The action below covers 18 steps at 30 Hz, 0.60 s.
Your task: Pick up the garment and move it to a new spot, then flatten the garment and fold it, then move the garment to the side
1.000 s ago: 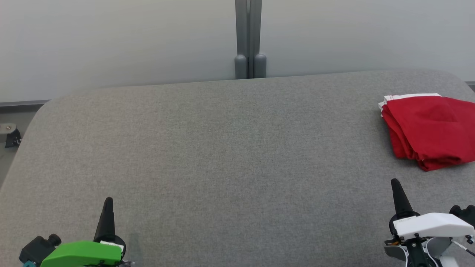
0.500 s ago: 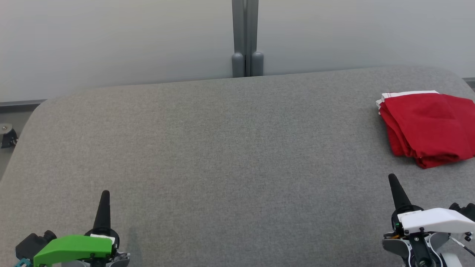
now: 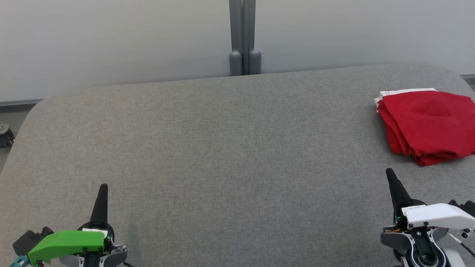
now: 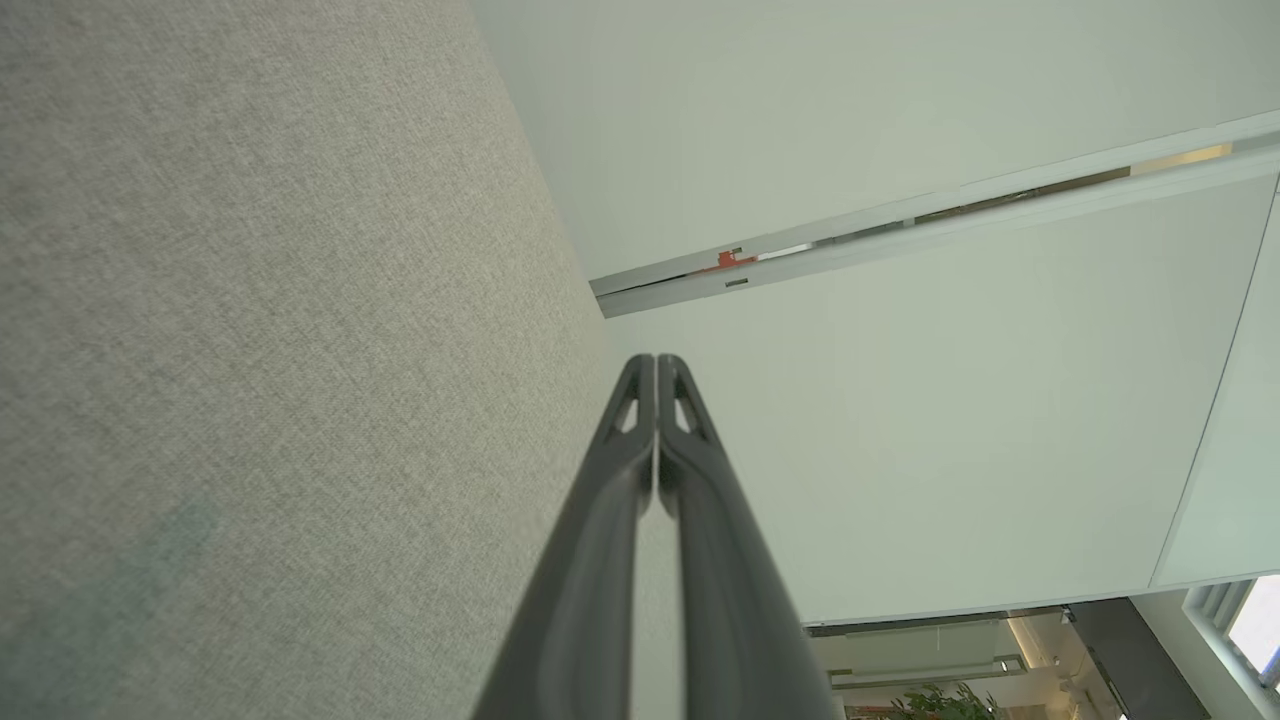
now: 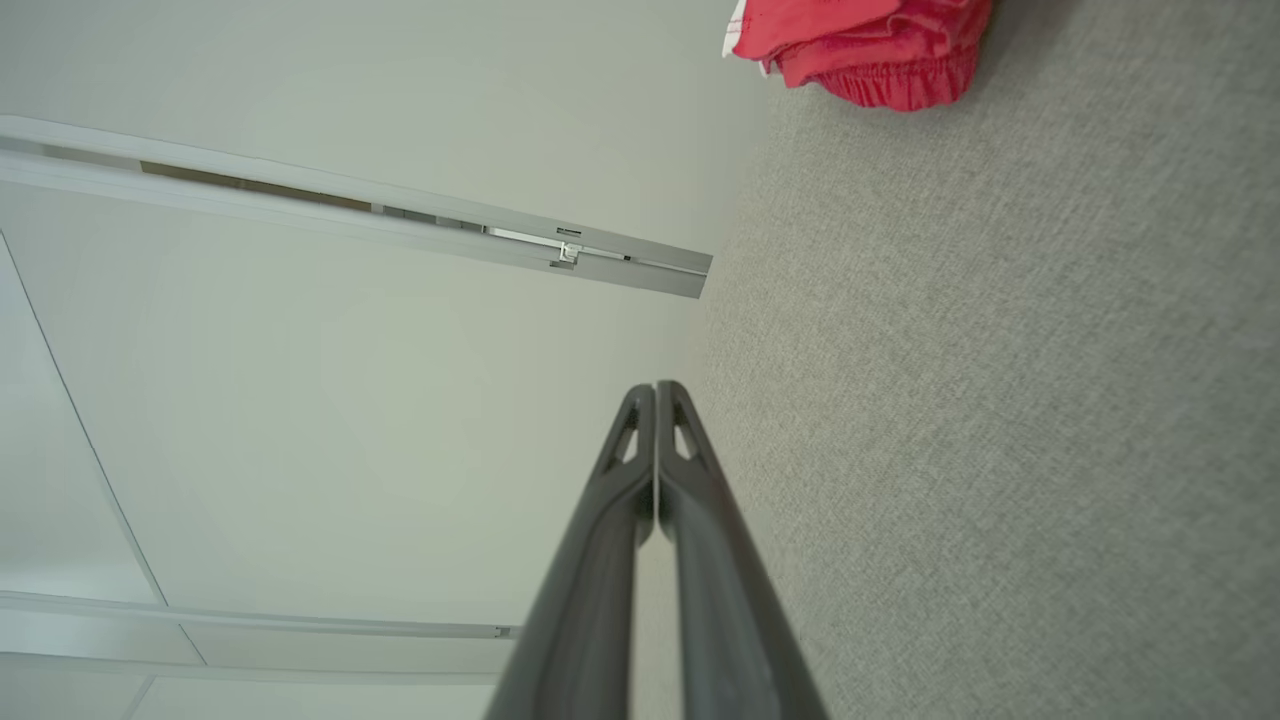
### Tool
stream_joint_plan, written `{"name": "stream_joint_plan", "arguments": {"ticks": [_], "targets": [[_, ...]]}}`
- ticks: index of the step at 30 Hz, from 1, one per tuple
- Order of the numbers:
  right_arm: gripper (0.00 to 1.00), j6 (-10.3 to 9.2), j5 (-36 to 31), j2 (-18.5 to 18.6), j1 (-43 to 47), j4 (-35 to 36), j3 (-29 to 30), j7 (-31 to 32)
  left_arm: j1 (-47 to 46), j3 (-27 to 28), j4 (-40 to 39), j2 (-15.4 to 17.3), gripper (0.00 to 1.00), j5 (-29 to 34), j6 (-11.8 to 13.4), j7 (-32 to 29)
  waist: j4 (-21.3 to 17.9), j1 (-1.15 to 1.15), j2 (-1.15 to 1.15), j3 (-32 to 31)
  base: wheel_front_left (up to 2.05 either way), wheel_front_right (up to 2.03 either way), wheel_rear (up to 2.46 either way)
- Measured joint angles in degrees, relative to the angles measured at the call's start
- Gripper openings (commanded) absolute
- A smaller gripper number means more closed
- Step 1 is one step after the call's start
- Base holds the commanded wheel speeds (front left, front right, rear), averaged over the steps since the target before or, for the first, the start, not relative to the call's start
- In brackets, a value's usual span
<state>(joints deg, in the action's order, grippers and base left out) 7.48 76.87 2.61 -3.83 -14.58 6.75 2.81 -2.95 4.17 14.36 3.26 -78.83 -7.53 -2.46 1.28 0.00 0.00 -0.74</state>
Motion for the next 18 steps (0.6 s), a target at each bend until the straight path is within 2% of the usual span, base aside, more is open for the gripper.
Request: {"name": "stream_joint_plan", "arguments": {"ticks": [18], "targets": [[0.0, 0.0, 8.72, 0.09, -1.19, 0.19, -0.11, 2.16, -1.58, 1.22, -0.14, -0.09, 0.0, -7.82, 0.0, -2.25, -0.69, 0.0, 0.0, 0.5, 0.0, 0.0, 0.0]]}}
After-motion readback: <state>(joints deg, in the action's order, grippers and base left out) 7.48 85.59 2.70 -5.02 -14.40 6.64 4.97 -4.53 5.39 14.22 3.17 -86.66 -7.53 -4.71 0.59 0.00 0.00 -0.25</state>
